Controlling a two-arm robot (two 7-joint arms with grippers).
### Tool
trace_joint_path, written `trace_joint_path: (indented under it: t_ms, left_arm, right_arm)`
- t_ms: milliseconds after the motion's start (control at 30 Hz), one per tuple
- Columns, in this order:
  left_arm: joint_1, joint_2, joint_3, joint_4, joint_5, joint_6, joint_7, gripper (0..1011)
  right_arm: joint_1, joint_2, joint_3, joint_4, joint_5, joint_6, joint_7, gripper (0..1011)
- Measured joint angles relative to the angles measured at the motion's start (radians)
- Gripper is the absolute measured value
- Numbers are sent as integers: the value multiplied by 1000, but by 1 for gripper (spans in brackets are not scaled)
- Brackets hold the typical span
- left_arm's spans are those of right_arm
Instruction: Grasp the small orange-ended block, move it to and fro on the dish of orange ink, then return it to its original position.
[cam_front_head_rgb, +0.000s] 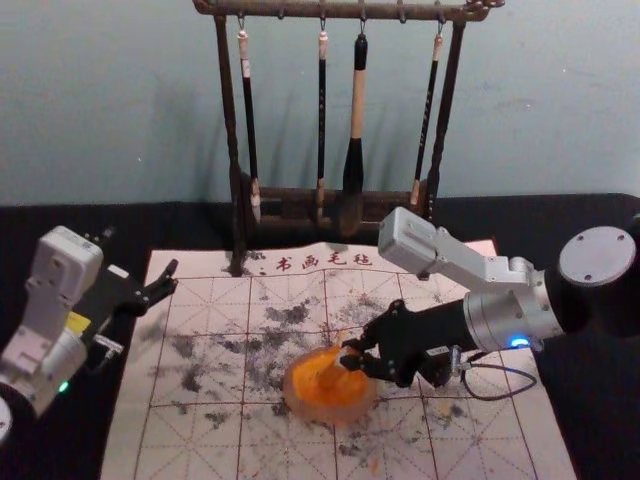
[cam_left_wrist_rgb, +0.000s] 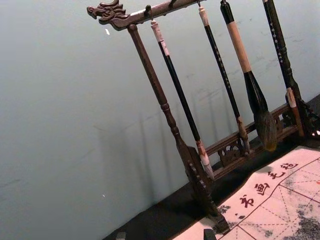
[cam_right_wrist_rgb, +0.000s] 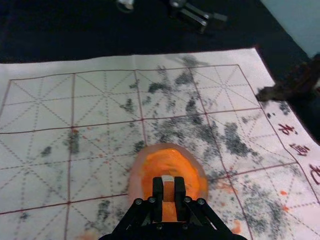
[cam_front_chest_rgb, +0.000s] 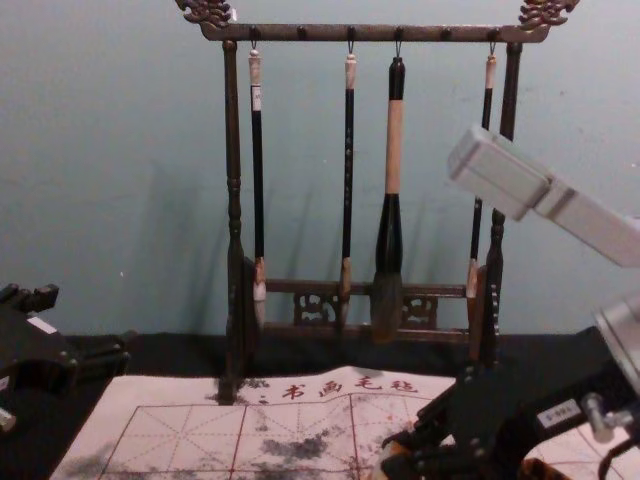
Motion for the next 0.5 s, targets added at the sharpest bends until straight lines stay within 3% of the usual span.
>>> trace_joint_path:
  t_ms: [300, 500]
  left_arm:
    - [0, 0, 0, 0, 0, 0, 0, 1001]
    - [0, 0, 0, 0, 0, 0, 0, 1001]
  right_arm:
    - [8, -6, 14, 26, -5, 10, -18, 119]
    - [-4, 20, 26, -4, -1, 19, -20, 119]
